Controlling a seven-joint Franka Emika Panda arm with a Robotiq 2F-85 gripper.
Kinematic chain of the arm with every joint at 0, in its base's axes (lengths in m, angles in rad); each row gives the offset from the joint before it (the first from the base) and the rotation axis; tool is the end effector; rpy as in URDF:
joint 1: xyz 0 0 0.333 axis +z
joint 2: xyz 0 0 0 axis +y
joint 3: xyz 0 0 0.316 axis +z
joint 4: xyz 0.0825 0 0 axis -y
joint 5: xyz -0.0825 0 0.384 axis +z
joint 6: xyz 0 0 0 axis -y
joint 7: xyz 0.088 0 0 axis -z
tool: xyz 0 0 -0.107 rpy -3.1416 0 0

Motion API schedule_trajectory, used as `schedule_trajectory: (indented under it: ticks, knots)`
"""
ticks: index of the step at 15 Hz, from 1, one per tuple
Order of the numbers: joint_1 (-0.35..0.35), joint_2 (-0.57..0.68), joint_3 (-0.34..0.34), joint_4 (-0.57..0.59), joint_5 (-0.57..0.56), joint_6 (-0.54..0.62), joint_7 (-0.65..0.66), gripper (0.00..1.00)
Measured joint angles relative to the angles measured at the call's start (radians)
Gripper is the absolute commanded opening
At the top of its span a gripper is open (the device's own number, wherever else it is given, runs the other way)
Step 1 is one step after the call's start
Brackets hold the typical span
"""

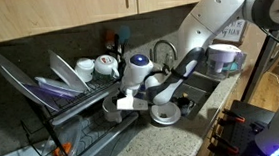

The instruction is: Put the white cup upright on the bottom rack, then remove the lid from the bottom rack

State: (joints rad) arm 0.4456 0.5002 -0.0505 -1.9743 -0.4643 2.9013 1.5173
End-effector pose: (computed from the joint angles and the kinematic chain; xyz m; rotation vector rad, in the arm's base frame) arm 0.5847 0.2752 0.2549 -2.7055 0.9605 -0.6171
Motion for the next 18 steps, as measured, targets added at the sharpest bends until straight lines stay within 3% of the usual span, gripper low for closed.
schedule_trajectory:
  ticks: [4,5,6,8,14,18]
  knots:
    - [-0.005,0.005,-0.002,0.003,0.0,0.003,0.004,0.02]
    - [-0.005,0.005,-0.002,0.004,0.0,0.003,0.004,0.13]
    - [-0.005,0.006,-0.002,0.004,0.0,0.003,0.004,0.34]
    - [-0.006,0.014,-0.001,0.007,0.0,-0.01,0.002,0.4]
    - [0.043,0.066,-0.036,0.03,0.021,-0.035,-0.042,0.82]
    - [0.091,0.082,-0.078,0.056,0.02,-0.035,-0.043,0.88]
